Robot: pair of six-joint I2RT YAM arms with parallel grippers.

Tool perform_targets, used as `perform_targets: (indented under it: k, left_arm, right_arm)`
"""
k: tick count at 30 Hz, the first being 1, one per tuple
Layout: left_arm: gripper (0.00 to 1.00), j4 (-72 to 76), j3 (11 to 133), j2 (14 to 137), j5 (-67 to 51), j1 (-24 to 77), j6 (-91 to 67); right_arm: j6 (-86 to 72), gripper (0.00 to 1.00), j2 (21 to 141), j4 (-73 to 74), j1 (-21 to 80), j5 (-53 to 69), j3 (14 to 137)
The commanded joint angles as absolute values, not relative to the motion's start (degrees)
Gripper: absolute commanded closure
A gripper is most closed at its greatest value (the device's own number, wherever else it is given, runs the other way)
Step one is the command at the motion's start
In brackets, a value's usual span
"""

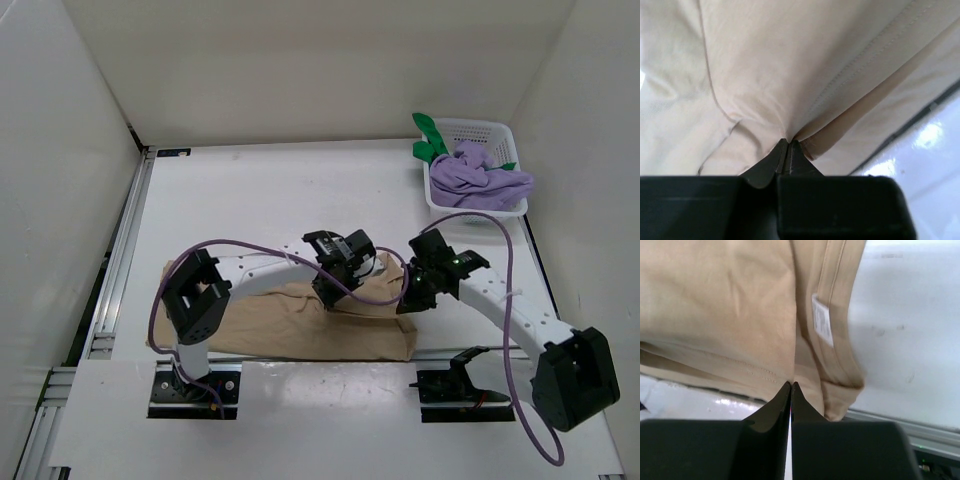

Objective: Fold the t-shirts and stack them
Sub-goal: Fold the other side of the tshirt into a rectangle

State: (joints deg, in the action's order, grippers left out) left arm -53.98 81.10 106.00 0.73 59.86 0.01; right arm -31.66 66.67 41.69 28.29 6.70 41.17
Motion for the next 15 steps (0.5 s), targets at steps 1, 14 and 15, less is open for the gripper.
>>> perform_targets:
  k: [1, 14, 15]
  left_arm:
    - [0.90, -58.0, 82.2, 101.1, -1.6, 59.1, 0.0]
    - [0.90, -58.5, 77.3, 104.9, -6.6, 61.1, 0.0]
    - [0.90, -58.4, 76.7, 105.6, -6.6, 61.1, 0.0]
  right_arm:
    - [-32.7, 1.00, 62.8, 47.2, 28.9, 8.0, 40.3]
    - [-36.8, 1.00, 64.8, 41.6, 32.4, 12.0, 33.9]
    - [-36.8, 1.00, 65.4, 41.6, 32.4, 12.0, 33.4]
